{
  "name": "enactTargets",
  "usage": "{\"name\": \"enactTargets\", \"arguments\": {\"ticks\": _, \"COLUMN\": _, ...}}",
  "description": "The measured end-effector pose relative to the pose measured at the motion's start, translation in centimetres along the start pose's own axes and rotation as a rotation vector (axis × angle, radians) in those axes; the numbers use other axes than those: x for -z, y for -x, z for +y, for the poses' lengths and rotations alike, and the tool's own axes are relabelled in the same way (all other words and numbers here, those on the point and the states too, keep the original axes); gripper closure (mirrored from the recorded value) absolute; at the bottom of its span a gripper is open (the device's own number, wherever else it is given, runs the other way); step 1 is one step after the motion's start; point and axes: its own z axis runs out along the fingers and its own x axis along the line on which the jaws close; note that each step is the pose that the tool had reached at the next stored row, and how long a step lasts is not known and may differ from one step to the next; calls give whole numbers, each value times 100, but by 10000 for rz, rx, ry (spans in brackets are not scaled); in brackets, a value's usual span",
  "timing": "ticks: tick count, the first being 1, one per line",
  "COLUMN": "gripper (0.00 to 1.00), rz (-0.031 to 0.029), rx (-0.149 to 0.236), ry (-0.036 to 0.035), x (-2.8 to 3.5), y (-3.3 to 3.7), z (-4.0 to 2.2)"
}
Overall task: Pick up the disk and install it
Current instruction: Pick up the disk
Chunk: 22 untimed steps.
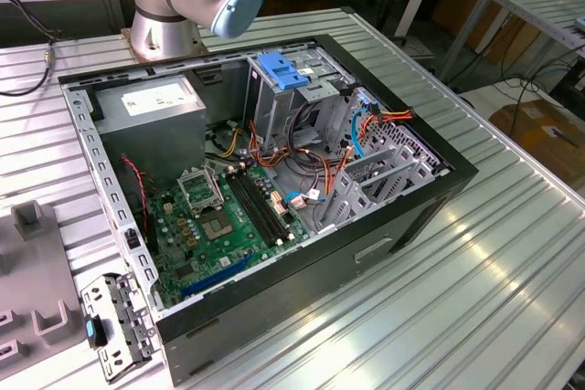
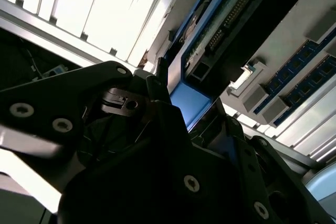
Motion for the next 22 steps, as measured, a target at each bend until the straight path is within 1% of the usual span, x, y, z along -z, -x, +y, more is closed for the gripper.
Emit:
{"name": "enactTargets", "arguments": {"ticks": 8, "gripper": 53, "rz": 0, "rx": 0, "ry": 0, "x": -4, "y": 0, "z": 0}}
{"name": "enactTargets", "arguments": {"ticks": 10, "gripper": 55, "rz": 1, "rx": 0, "ry": 0, "x": -4, "y": 0, "z": 0}}
{"name": "enactTargets", "arguments": {"ticks": 11, "gripper": 62, "rz": 1, "rx": 0, "ry": 0, "x": -4, "y": 0, "z": 0}}
{"name": "enactTargets", "arguments": {"ticks": 22, "gripper": 63, "rz": 0, "rx": 0, "ry": 0, "x": -7, "y": 0, "z": 0}}
